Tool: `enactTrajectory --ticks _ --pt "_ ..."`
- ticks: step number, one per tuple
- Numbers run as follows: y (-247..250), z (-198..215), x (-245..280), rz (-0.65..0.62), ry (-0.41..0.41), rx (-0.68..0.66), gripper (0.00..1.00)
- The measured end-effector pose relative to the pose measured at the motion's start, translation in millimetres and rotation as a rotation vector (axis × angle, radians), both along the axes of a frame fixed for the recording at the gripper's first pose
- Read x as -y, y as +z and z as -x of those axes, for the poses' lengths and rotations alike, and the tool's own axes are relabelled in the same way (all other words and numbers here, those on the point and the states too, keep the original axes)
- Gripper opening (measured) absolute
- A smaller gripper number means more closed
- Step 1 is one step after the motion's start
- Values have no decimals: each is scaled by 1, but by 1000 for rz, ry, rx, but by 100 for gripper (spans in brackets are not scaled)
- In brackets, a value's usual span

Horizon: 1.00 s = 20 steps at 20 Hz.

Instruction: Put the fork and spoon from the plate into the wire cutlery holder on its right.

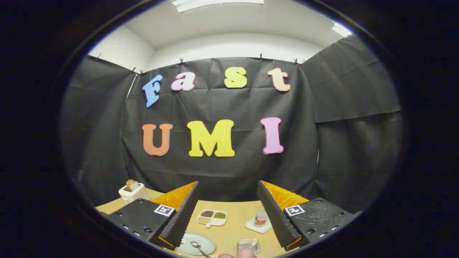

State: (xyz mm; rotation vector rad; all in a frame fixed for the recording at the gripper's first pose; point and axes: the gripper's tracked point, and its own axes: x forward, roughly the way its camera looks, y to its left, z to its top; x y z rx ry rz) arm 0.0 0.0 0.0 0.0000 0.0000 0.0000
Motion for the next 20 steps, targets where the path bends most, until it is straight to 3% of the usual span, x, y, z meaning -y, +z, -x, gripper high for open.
enactTrajectory --ticks 20 --pt "8 -7 -29 51 105 -11 95"
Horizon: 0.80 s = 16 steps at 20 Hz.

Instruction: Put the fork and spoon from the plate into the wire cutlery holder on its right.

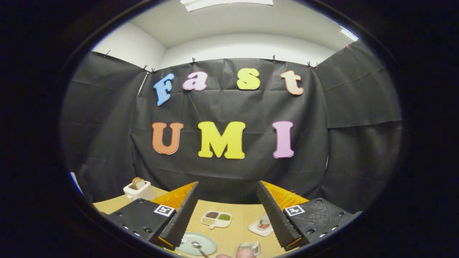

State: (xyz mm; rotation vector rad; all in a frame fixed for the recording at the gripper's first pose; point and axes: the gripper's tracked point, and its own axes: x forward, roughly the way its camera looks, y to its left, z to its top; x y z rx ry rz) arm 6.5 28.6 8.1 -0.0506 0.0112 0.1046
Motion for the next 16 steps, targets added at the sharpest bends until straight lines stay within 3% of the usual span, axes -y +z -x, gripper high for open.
enactTrajectory --ticks 7,16 --pt "-17 -13 -34 29 97 -72 95" --pt "-93 -35 -77 120 220 -341 95"
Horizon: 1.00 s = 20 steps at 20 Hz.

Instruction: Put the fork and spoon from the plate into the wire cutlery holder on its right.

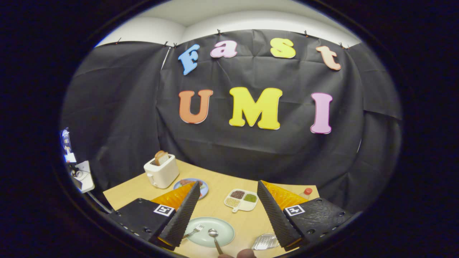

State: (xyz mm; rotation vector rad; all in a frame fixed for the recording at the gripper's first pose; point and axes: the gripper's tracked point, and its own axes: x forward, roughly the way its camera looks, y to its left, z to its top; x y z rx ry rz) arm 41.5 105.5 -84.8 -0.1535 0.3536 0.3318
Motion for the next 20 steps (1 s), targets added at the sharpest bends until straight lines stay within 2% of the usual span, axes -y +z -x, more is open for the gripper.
enactTrajectory --ticks 6,8,12,20 --pt "-93 12 -24 158 136 -299 96" --pt "-122 25 -26 185 157 -407 96" --pt "-180 52 -7 267 178 -622 97" --pt "-270 92 25 436 170 -925 96"
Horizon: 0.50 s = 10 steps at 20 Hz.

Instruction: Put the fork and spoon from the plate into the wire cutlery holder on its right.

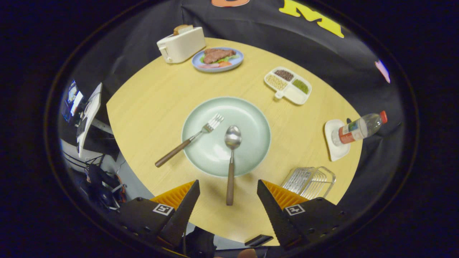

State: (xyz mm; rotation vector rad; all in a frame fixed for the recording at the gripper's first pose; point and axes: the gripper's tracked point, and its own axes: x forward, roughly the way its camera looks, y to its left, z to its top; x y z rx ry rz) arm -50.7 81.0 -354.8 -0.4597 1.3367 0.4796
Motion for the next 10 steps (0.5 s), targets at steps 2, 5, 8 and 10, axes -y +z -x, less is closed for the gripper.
enactTrajectory --ticks 2,5,8,10 --pt "-17 2 4 24 -16 -47 96" --pt "-35 2 8 55 -26 -89 94" --pt "-50 6 10 78 -43 -142 81" --pt "-59 8 11 84 -48 -173 69"
